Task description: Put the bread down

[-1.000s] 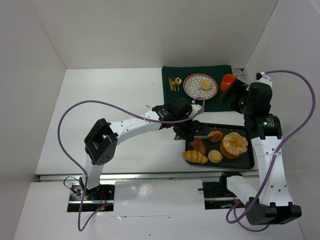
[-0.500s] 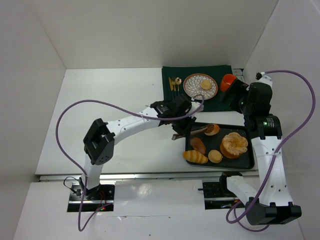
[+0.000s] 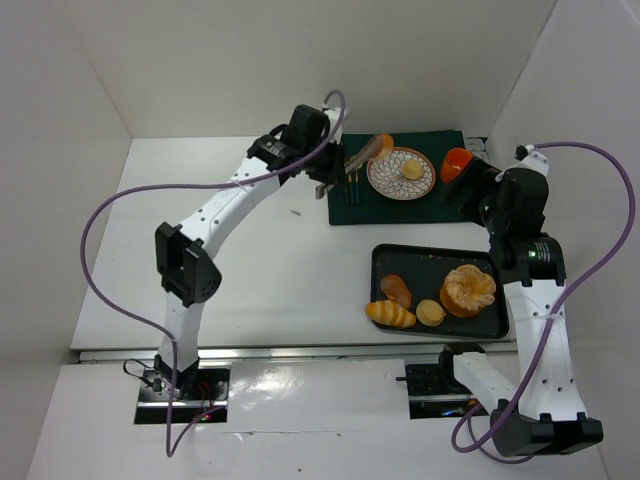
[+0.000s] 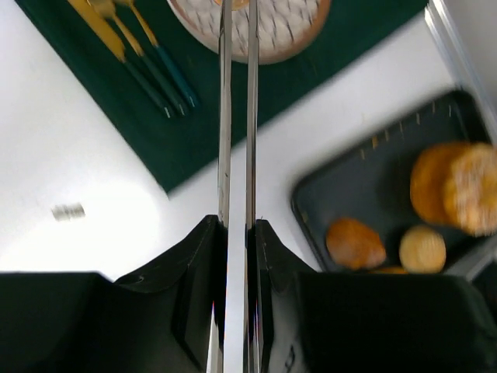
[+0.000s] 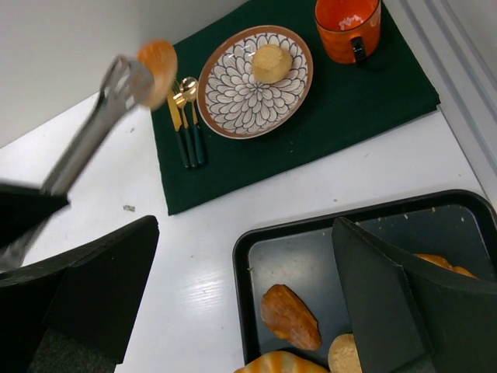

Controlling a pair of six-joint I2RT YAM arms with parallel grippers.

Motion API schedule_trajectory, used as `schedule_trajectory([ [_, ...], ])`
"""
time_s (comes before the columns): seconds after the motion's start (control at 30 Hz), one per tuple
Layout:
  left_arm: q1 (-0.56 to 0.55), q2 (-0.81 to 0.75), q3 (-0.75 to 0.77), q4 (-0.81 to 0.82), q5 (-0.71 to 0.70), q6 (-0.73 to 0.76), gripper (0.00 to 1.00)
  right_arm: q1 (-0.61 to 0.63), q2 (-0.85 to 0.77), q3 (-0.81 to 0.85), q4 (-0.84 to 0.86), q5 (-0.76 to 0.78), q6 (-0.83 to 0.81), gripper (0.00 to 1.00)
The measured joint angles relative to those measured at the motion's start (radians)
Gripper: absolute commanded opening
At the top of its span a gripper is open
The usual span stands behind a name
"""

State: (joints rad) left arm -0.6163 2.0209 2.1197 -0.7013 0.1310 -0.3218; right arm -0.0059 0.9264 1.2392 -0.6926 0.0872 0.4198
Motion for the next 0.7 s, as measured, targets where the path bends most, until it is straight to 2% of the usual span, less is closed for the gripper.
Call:
schedule_trajectory([
  [0.13, 0.037, 0.191, 0.224, 0.031, 0.0, -0.019, 0.21, 0.0, 0.005, -0.005, 0.014, -0.02, -0.004, 1.0],
  [0.2, 0.036, 0.264, 0.275, 0.053, 0.001, -0.027, 0.24, 0.0, 0.011, -0.005, 0.017, -0.024, -0.006, 1.0],
  [0.3, 0.035, 0.338, 0.284, 0.089, 0.006, -0.054, 0.33, 0.0, 0.016, -0.005, 0.017, -0.04, -0.006, 1.0],
  [0.4, 0.033, 0.394, 0.285, 0.104, 0.001, -0.071, 0.49, 0.0, 0.017, 0.0, 0.016, -0.054, -0.006, 1.0],
  [0.5, 0.035, 0.426, 0.285, 0.103, 0.005, -0.078, 0.51, 0.0, 0.021, 0.013, 0.014, -0.058, -0.006, 1.0],
  [0.6, 0.039, 0.429, 0.282, 0.107, 0.011, -0.076, 0.59, 0.0, 0.025, 0.016, 0.013, -0.058, -0.006, 1.0],
  [0.7, 0.039, 0.42, 0.271, 0.13, 0.016, -0.074, 0.59, 0.0, 0.034, 0.016, 0.012, -0.058, -0.005, 1.0],
])
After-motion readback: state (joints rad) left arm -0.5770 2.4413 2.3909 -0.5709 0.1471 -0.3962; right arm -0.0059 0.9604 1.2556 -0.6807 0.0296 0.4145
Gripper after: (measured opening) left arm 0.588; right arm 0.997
